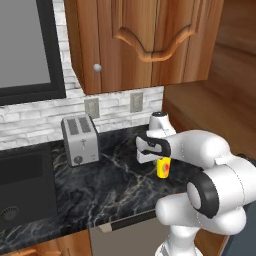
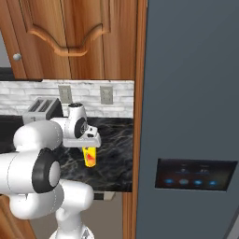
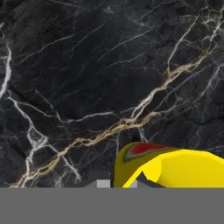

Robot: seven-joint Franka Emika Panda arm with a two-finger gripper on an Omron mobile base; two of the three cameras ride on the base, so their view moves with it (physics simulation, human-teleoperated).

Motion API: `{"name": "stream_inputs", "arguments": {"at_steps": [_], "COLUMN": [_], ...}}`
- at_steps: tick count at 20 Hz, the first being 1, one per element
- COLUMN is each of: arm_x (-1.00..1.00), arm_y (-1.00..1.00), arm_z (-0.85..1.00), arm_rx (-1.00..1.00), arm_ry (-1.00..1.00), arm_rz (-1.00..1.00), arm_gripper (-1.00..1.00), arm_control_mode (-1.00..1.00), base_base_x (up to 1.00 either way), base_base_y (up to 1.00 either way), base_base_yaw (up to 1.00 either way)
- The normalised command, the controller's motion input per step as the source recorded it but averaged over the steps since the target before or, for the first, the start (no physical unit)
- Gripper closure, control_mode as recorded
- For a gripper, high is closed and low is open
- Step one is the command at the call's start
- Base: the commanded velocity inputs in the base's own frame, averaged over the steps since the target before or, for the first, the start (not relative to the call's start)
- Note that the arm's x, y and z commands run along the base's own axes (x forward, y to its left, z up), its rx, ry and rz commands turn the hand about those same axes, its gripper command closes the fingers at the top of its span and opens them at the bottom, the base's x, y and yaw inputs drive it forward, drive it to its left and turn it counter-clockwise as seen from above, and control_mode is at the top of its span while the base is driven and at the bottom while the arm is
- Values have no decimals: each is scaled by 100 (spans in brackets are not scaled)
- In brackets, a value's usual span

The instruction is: Place the pitcher and cup on the dining counter for serving.

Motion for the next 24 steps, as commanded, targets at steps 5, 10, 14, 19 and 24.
{"name": "stream_inputs", "arguments": {"at_steps": [5, 10, 14, 19, 24], "arm_x": [-7, -32, -60, -46, -32], "arm_y": [0, 0, 0, 0, 0], "arm_z": [3, 31, 56, 64, 67], "arm_rx": [0, 0, 0, 0, 0], "arm_ry": [-3, -17, -31, -30, -27], "arm_rz": [0, 2, 2, 0, 0], "arm_gripper": [100, 100, 100, 100, 100], "arm_control_mode": [-100, -100, -100, -100, -100], "base_base_x": [0, 0, 0, 0, 0], "base_base_y": [0, 0, 0, 0, 0], "base_base_yaw": [0, 0, 0, 0, 0]}}
